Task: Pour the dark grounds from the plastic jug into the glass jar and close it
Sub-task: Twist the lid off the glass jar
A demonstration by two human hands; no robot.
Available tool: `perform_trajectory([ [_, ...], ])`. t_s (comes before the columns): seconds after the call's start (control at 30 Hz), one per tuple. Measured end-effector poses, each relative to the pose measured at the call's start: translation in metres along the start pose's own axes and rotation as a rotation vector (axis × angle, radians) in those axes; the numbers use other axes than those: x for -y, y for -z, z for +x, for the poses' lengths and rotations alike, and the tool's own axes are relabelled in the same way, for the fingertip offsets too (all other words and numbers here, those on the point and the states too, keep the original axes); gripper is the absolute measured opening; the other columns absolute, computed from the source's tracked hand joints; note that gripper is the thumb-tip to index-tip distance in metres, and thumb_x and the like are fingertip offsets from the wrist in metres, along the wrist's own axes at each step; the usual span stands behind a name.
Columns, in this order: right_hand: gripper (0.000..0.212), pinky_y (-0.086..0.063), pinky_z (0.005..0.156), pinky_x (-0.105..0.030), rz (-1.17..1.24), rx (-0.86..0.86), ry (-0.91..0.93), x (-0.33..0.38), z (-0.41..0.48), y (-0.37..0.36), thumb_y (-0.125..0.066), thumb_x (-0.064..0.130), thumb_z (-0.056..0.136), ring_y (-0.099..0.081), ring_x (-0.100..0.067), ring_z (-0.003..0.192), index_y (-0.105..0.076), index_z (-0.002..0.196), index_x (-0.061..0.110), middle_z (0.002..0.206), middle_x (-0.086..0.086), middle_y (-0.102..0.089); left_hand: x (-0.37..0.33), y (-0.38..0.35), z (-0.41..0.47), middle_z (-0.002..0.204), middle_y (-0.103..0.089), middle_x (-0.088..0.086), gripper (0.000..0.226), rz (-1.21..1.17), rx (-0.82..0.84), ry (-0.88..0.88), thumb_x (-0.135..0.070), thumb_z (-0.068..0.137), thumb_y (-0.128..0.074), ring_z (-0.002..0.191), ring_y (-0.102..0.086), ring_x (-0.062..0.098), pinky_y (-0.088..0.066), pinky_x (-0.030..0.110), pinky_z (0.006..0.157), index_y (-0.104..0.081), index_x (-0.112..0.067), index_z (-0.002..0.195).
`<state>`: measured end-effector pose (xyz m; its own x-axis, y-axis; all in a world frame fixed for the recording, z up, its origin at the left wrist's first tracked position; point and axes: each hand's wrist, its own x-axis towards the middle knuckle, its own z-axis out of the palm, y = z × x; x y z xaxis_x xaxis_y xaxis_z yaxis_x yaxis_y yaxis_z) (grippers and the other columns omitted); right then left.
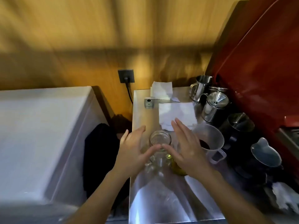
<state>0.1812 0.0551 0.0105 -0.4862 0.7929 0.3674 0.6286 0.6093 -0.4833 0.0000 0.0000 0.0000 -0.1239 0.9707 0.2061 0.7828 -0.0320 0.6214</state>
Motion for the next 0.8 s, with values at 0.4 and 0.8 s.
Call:
perform_trajectory([
  [0.4,0.069,-0.032,0.104,-0.038,0.17,0.14,-0.094,-0.005,-0.007,-0.029,-0.055,0.042,0.088,-0.041,-0.023,0.125,-0.023,0.142,0.014,0.14,-0.007,-0.044,0.014,-0.031,-0.005,0.127,-0.06,-0.009,0.087,0.002,0.102,0.08,-0.069,0.067,-0.066,0.123,-0.052,0.013,-0.024,0.044,0.111,-0.04,-0.021,0.136],
  [0.8,0.054,-0.048,0.077,-0.035,0.087,-0.058,-0.17,0.012,-0.021,-0.033,-0.066,0.039,0.08,-0.057,-0.024,0.094,-0.05,0.119,0.006,0.102,-0.011,-0.061,0.033,-0.01,0.028,0.121,-0.06,-0.008,0.059,-0.167,0.447,0.126,-0.023,0.071,-0.088,0.115,-0.054,0.009,-0.047,0.028,0.094,-0.047,-0.031,0.113],
])
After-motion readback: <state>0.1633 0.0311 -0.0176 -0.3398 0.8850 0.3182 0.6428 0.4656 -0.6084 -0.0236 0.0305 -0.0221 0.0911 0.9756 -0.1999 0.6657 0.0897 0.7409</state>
